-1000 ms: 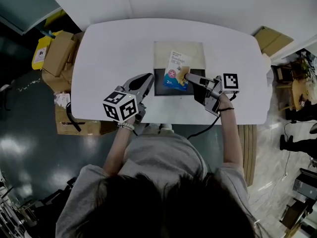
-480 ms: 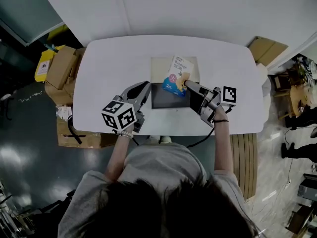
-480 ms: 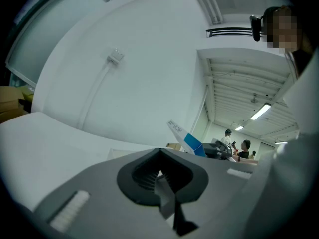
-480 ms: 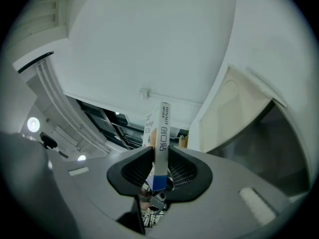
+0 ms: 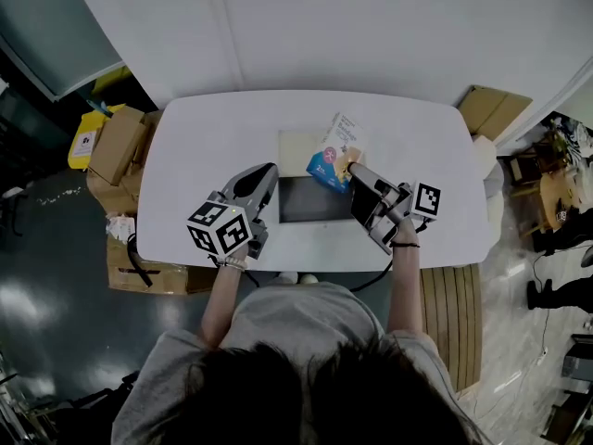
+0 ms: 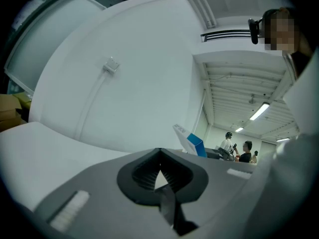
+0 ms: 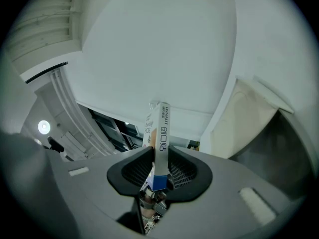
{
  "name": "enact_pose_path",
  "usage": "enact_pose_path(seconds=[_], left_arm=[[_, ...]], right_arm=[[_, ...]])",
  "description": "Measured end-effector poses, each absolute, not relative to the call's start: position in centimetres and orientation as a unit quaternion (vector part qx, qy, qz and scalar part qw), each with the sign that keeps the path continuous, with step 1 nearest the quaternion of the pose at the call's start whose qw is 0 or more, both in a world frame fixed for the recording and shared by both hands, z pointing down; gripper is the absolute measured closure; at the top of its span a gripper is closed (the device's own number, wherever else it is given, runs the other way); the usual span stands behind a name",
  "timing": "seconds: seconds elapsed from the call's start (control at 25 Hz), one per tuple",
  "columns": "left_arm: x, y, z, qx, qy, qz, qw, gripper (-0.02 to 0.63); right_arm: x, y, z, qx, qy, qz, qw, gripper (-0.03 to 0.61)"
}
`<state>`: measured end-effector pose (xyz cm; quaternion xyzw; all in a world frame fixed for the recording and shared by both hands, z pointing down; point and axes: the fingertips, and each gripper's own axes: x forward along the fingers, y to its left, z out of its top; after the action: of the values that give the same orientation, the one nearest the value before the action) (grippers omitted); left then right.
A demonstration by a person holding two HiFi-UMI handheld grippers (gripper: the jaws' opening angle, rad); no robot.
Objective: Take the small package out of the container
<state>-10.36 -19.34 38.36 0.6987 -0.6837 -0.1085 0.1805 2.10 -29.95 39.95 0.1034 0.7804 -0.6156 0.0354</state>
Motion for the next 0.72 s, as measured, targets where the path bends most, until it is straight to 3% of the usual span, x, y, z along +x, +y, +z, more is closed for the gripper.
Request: enact_pose_path(seconds=[0.72], left_arm=[[-10.8,-19.3,36.5,0.707,-0.682,-0.120,0.143,0.618]], right_arm=[[2.8,-30.2,37.6,0.107,0.790,-0.595,0.105,0.465]])
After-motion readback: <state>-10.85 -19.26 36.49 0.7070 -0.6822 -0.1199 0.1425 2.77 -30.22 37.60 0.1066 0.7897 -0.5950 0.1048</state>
